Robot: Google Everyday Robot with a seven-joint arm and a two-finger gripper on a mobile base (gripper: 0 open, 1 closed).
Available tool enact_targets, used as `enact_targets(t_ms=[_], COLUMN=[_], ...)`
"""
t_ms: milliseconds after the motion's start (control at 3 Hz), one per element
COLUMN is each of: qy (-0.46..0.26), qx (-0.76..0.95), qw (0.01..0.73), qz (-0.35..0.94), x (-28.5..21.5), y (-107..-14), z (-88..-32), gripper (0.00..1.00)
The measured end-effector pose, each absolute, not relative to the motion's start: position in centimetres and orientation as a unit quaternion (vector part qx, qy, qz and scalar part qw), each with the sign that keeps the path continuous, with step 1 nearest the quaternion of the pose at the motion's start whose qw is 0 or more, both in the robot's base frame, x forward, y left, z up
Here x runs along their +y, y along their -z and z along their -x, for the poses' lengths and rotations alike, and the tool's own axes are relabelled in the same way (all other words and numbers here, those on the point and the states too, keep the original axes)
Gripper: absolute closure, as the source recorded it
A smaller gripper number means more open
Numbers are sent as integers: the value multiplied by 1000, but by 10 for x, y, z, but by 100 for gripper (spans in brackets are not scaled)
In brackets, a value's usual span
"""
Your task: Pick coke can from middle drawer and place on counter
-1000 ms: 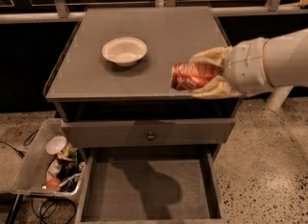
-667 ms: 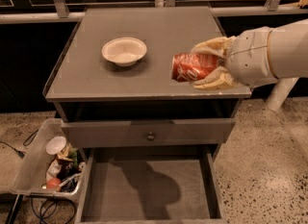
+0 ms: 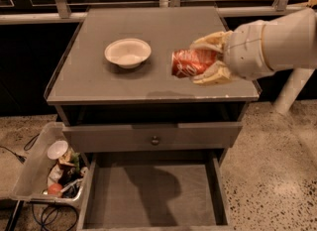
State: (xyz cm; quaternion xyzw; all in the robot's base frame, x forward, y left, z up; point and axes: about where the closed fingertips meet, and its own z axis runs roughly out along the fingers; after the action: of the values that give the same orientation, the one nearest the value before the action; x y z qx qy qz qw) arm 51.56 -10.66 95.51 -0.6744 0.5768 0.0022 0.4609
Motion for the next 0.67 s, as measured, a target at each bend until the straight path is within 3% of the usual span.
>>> enact_targets(t_ms=[667], qy=[-19], qx=[616], qw=[483], qz=[622], x=[-113], y=[-949], z=[-624], gripper=[100])
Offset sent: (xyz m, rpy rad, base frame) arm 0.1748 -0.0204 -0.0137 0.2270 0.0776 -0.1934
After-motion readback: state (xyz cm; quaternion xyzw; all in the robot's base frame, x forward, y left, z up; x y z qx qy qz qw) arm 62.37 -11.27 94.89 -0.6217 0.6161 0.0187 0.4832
